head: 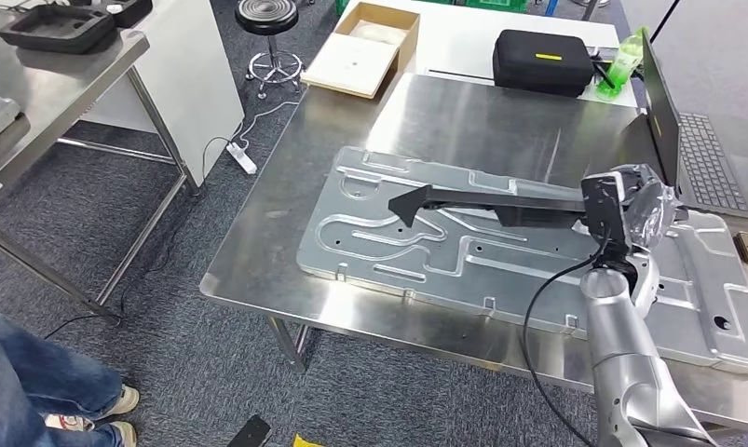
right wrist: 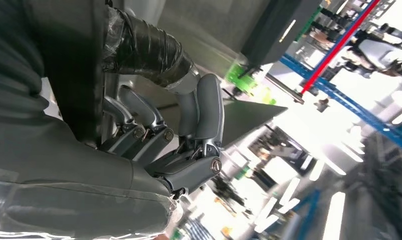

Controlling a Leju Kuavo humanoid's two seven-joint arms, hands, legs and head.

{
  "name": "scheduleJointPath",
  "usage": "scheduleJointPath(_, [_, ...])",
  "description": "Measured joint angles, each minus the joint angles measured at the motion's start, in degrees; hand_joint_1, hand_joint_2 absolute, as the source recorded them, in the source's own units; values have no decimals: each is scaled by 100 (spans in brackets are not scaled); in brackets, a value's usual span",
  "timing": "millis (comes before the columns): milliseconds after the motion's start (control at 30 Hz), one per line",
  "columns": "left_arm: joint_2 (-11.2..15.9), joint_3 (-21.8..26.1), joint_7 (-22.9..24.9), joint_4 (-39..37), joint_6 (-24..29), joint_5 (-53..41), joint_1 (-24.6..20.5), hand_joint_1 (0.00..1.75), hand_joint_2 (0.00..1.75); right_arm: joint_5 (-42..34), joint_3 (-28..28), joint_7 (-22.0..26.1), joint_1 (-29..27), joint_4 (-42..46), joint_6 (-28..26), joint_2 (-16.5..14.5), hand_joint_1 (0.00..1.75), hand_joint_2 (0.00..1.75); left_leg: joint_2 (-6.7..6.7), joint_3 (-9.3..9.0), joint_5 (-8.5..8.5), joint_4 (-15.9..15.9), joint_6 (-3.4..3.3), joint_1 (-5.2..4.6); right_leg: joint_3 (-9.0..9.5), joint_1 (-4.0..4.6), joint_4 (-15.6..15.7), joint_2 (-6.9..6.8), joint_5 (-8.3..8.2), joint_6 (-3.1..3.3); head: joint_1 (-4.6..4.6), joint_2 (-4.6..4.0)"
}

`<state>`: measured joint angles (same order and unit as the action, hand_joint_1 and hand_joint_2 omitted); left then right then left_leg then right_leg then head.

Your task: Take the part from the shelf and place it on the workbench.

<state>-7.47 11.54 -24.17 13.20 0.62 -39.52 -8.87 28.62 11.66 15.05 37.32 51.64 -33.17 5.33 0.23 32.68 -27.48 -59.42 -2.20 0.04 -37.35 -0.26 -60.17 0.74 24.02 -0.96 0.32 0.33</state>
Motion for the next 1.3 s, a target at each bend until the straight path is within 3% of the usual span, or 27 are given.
scheduleJointPath(33, [7,0,-3,0,5,-4,1,0,175,-150,27,-30,42,-79,89,25,0,0,11,-3,36,35,-36,7,-29,-2,-69,-4,67,-26,2,0])
scheduleJointPath(67, [11,0,-2,0,9,-9,0,0,175,-299,55,-58,97,-179,191,51,0,0,26,0,68,63,-65,15,-104,-5,-247,-9,202,-48,3,0])
scheduleJointPath(167, [35,7,-24,0,-16,9,16,0,175,-698,135,-84,240,-524,487,114,0,0,75,31,100,76,-101,5,-502,-15,-1222,-25,723,-101,3,0])
scheduleJointPath(200, [46,16,-41,0,-37,27,27,0,175,-794,153,-79,272,-631,557,133,0,0,90,35,104,76,-103,3,-561,-16,-1409,-28,771,-107,3,0])
scheduleJointPath(233, [57,27,-59,0,-56,43,37,0,175,-867,169,-74,309,-730,614,151,0,0,104,35,106,76,-103,1,-518,-15,-1391,-31,717,-104,3,0])
scheduleJointPath(300, [72,44,-83,0,-76,53,44,0,87,-938,192,-71,403,-872,675,184,0,87,130,24,112,76,-95,1,-115,-4,-749,-38,413,-57,3,0])
scheduleJointPath(367, [77,50,-98,0,-82,54,38,0,0,-979,205,-73,482,-948,699,215,0,175,153,20,118,75,-62,-10,284,35,-52,-49,214,13,2,0])
scheduleJointPath(467, [79,58,-116,0,-55,55,29,0,0,-1115,218,-137,577,-1086,880,268,0,175,172,18,142,89,26,0,376,85,177,-56,168,88,1,0])
scheduleJointPath(533, [93,75,-136,0,-31,54,33,0,0,-1161,229,-316,706,-1275,1182,341,0,175,141,45,77,4,80,11,408,58,257,-67,107,140,1,0])
scheduleJointPath(567, [103,87,-145,0,-25,54,39,0,0,-1147,227,-444,801,-1406,1375,384,0,175,108,112,-43,-159,104,13,419,38,301,-75,72,172,-1,0])
scheduleJointPath(633, [126,113,-158,0,-21,51,57,0,0,-1013,183,-798,1009,-1695,1923,490,0,175,47,377,-425,-784,148,28,404,22,338,-79,27,211,-5,0])
scheduleJointPath(700, [152,131,-163,0,-34,43,84,0,0,-785,40,-1234,1239,-2009,2645,656,0,175,34,593,-667,-1352,193,60,363,16,329,-65,-3,207,-7,0])
scheduleJointPath(733, [166,137,-166,0,-44,38,94,0,0,-673,-61,-1420,1346,-2162,2994,757,0,175,35,575,-647,-1388,216,83,342,10,319,-53,-19,193,-6,0])
scheduleJointPath(767, [179,142,-170,0,-52,33,99,0,0,-576,-166,-1552,1434,-2288,3272,848,0,175,36,453,-537,-1217,237,108,322,0,303,-42,-32,176,-7,0])
scheduleJointPath(833, [199,145,-182,0,-62,31,89,0,0,-445,-345,-1715,1558,-2466,3646,1009,0,175,36,35,-273,-507,272,152,270,-14,231,-28,-39,120,-8,0])
scheduleJointPath(900, [208,148,-200,0,-67,31,74,0,0,-281,-493,-1841,1725,-2597,3832,1151,0,175,6,-205,-159,-32,225,145,208,-19,143,-15,-30,35,6,0])
scheduleJointPath(1000, [216,152,-213,0,-72,31,64,0,0,34,-768,-2037,1966,-2757,4011,1292,0,175,-25,-195,-111,37,70,92,184,-54,136,-10,-54,-94,18,0])
scheduleJointPath(1067, [218,154,-217,0,-73,31,61,0,0,134,-925,-2121,2047,-2831,4105,1394,0,175,-42,-174,-33,69,-24,99,108,-75,-30,-30,88,-141,19,0])
scheduleJointPath(1167, [219,156,-226,-1,-90,28,77,0,0,246,-1089,-2169,2191,-2943,4271,1495,0,175,-69,-112,37,85,-93,75,-313,-80,-982,-46,657,-158,20,0])
scheduleJointPath(1200, [219,156,-228,-1,-100,24,88,0,0,321,-1158,-2171,2251,-2973,4370,1514,0,175,-73,-101,41,82,-100,57,-436,-75,-1262,-46,756,-152,20,0])
scheduleJointPath(1233, [219,157,-235,-2,-112,19,99,0,0,442,-1245,-2171,2338,-2999,4528,1539,0,175,-74,-99,41,80,-102,38,-482,-68,-1371,-47,742,-136,20,0])
scheduleJointPath(1300, [217,157,-267,-2,-142,12,114,0,0,830,-1490,-2173,2611,-3041,4991,1651,0,175,-83,-110,34,76,-103,0,-309,-35,-987,-46,416,-59,20,0])
